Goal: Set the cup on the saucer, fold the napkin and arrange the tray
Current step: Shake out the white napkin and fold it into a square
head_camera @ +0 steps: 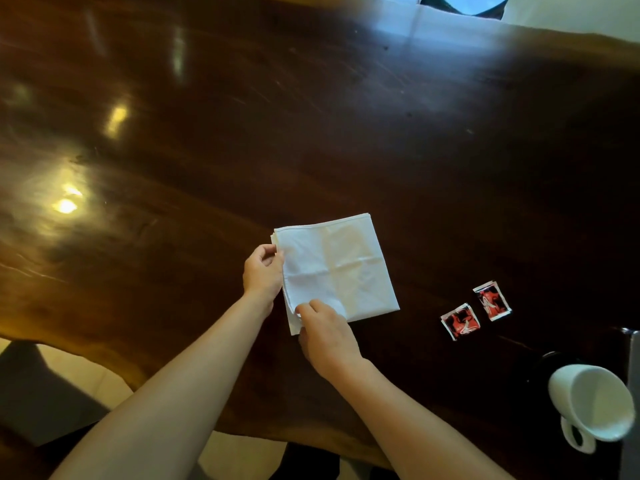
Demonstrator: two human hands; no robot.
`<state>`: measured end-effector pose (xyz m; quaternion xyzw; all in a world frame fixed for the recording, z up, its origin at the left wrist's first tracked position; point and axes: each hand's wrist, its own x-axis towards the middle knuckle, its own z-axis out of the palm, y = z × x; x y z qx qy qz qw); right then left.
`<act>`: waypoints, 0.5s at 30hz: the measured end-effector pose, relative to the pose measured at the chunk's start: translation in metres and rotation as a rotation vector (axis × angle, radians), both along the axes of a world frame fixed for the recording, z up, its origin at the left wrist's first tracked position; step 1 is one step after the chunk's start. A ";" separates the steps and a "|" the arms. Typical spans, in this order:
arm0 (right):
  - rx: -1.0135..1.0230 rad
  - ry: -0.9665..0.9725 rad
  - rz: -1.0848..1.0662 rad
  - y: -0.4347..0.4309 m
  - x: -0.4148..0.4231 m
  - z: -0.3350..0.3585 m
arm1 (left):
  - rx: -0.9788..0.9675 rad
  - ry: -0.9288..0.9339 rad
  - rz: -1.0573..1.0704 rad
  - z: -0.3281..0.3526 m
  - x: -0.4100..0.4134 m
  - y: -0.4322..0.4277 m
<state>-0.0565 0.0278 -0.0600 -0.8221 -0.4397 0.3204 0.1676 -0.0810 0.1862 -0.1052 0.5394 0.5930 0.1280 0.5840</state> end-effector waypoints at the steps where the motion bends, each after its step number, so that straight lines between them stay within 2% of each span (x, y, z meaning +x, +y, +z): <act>1: -0.012 0.030 0.024 -0.003 -0.001 -0.002 | 0.015 0.019 -0.016 -0.002 -0.002 0.000; 5: -0.039 0.201 0.130 -0.018 0.003 -0.003 | 0.044 0.032 0.023 -0.001 -0.005 0.000; 8: -0.018 0.200 0.057 -0.025 0.023 0.003 | 0.064 -0.006 0.035 0.005 -0.006 0.004; 12: 0.002 0.051 -0.171 -0.029 0.077 0.005 | 0.408 0.231 -0.288 0.011 -0.017 0.000; 15: -0.003 -0.105 -0.223 -0.030 0.117 -0.001 | 0.478 0.292 -0.514 0.008 -0.030 -0.011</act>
